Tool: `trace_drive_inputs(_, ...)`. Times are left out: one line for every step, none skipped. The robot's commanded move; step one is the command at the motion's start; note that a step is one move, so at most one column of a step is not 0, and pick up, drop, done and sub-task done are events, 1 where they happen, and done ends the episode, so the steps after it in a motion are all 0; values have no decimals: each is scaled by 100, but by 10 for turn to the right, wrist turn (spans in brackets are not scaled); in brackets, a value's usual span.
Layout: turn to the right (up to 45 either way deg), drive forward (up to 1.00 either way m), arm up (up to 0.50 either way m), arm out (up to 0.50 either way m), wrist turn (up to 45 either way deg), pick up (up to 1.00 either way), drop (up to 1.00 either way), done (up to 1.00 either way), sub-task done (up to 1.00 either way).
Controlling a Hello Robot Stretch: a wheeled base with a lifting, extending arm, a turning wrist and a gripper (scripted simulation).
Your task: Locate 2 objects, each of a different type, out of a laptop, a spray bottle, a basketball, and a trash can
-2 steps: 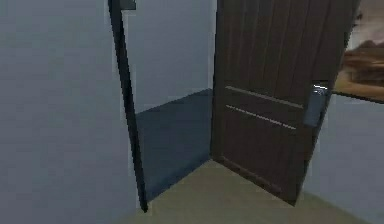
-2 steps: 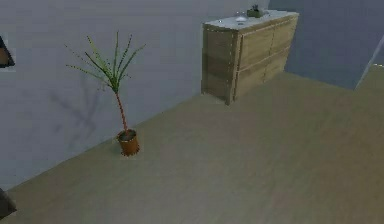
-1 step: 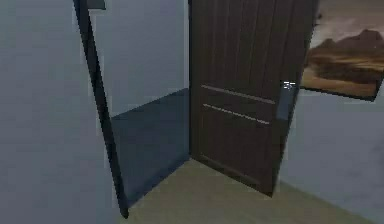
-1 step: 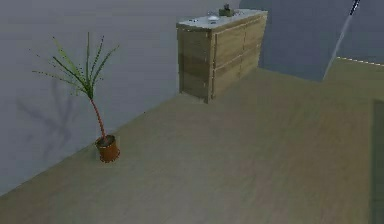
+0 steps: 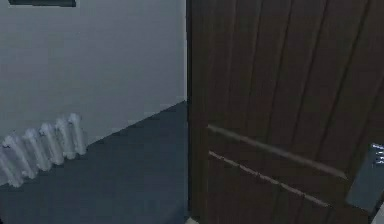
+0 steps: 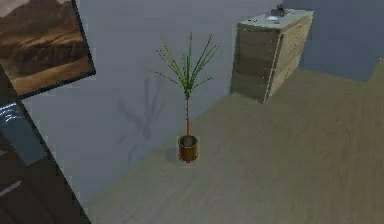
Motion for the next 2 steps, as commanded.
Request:
trace_drive_inputs(-120, 0, 0, 0, 0, 0, 0, 0, 0)
trace_drive_inputs(0, 60, 0, 0, 0, 0, 0, 0, 0)
